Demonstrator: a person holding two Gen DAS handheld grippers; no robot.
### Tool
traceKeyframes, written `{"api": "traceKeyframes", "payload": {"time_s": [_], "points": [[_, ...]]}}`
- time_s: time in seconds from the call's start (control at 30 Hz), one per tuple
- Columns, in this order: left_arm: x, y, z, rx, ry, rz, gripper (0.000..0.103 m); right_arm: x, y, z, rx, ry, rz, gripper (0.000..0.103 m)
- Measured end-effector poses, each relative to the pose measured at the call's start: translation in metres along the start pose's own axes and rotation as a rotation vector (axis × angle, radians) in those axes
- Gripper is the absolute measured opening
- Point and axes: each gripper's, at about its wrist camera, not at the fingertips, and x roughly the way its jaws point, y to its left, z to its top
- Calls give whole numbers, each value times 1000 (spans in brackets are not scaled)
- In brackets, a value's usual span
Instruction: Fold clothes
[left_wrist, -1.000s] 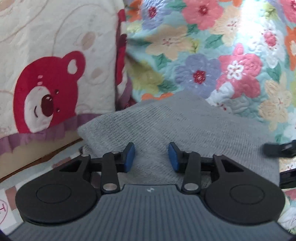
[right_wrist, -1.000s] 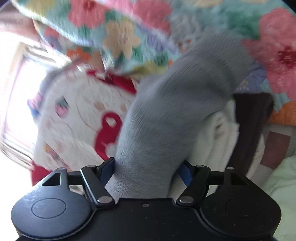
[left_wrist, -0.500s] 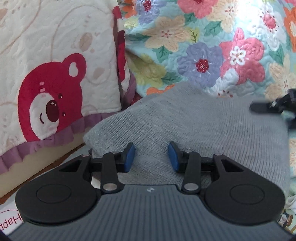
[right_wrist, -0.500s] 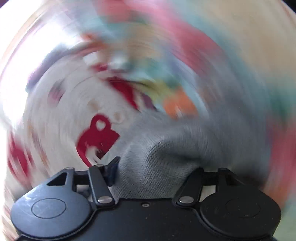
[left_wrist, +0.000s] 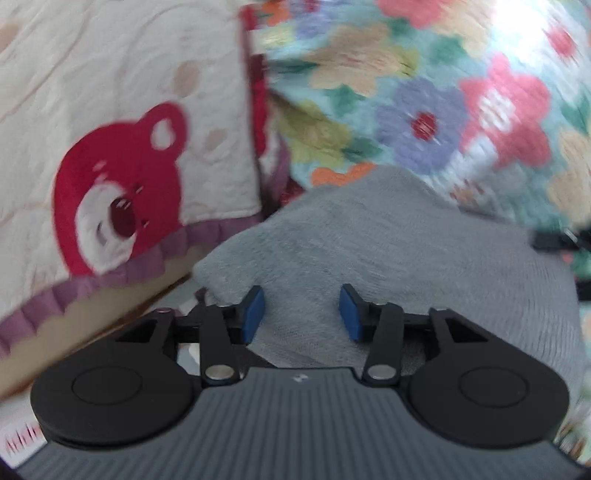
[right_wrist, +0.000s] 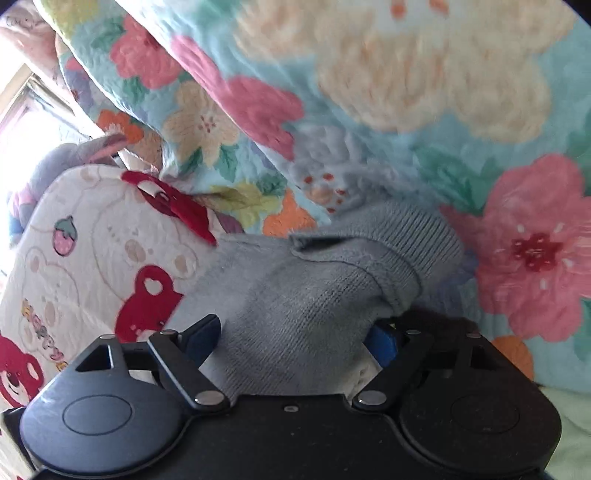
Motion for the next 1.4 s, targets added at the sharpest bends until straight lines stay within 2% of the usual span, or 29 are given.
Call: {"api": "traceKeyframes", "payload": {"time_s": [0.03, 0.13, 0.27, 0.33, 0.4, 0.53, 0.67, 0.77, 0.87, 0.93, 0.97, 1.07, 1.13, 1.27, 1.4], "points": [[-2, 7, 2, -36, -10, 11, 53, -8, 6, -3, -26, -7, -18, 86], [-3, 30, 6, -111, -48, 57, 53, -29, 31, -15, -221, -57, -55, 82], [-2, 54, 4, -231, -35, 44, 53, -44, 68, -43, -486, -131, -94, 81], [-6, 54, 1, -234, -29, 49, 57, -48, 80, -56, -580, -161, -81, 73], [-9, 50, -4, -225, -1, 55, 64, -52, 87, -64, -640, -154, -36, 67], [-12, 39, -23, -204, 83, 31, 67, -47, 104, -85, -774, -101, 43, 67], [-19, 26, -60, -162, 149, 59, 67, -55, 108, -100, -768, -85, 57, 69], [-35, 26, -89, -213, 213, 57, 68, -63, 102, -115, -762, -22, 70, 71], [-67, 27, -109, -264, 242, 19, 77, -68, 85, -131, -708, 77, 120, 70], [-93, 27, -120, -289, 249, 4, 84, -87, 72, -139, -607, 72, 187, 70], [-108, 26, -123, -282, 246, 22, 87, -101, 70, -143, -581, 59, 209, 70], [-149, 17, -128, -216, 247, 106, 92, -138, 72, -157, -573, -4, 195, 73], [-176, 7, -129, -176, 228, 138, 96, -157, 76, -163, -559, -31, 156, 73], [-220, -22, -136, -116, 202, 153, 103, -189, 84, -173, -545, -56, 58, 73], [-241, -48, -147, -91, 283, 126, 103, -217, 87, -183, -549, -61, -4, 74]]}}
